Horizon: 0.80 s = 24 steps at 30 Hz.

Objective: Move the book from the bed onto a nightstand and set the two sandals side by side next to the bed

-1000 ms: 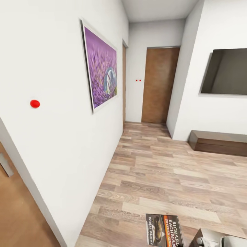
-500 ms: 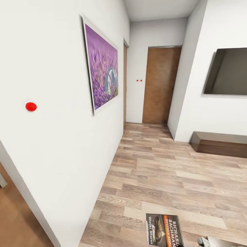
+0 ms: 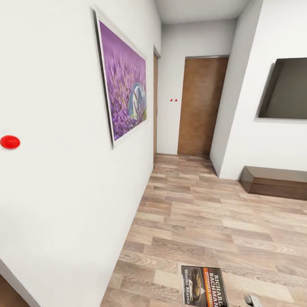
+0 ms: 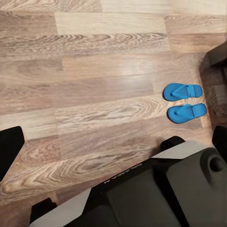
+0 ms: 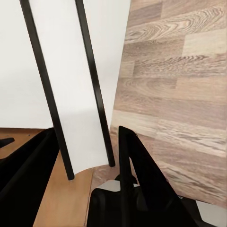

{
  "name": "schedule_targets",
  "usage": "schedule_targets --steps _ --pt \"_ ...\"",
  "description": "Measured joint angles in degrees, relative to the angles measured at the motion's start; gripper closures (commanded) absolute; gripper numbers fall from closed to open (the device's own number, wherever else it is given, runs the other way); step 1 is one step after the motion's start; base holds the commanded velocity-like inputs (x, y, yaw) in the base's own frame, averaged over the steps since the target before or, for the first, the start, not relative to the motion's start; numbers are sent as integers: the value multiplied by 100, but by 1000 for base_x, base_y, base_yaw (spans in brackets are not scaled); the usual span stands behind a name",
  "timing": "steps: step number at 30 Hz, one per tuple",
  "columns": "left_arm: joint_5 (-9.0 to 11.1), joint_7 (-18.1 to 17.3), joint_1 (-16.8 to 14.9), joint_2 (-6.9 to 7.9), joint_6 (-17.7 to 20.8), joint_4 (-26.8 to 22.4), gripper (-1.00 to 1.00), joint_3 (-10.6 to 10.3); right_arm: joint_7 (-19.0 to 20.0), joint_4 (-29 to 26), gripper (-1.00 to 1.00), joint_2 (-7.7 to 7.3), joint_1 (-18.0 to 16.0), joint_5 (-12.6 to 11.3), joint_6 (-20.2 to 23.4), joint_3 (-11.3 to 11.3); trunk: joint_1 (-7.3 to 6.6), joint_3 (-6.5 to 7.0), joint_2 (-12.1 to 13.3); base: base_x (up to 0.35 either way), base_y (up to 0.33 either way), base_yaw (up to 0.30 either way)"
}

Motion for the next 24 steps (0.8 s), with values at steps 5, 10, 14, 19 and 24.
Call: schedule_targets --steps 5,10,14,19,24 --pt "-2 0 0 0 -5 0 -100 1 0 -2 100 0 -2 -4 0 -14 2 0 1 162 0 0" --pt "-2 0 0 0 -8 0 -100 1 3 -5 100 0 -1 -5 0 -16 3 0 1 22 0 0" --pt "-2 0 0 0 -9 1 -100 1 8 -7 100 0 -2 -5 -1 -15 3 1 1 3 0 -59" --pt "-2 0 0 0 -9 1 -100 1 9 -6 100 0 -2 -5 -1 -14 3 1 1 2 1 -195" --pt "-2 0 0 0 -4 0 -100 1 8 -6 100 0 -2 -4 0 -12 2 0 0 122 125 -51"
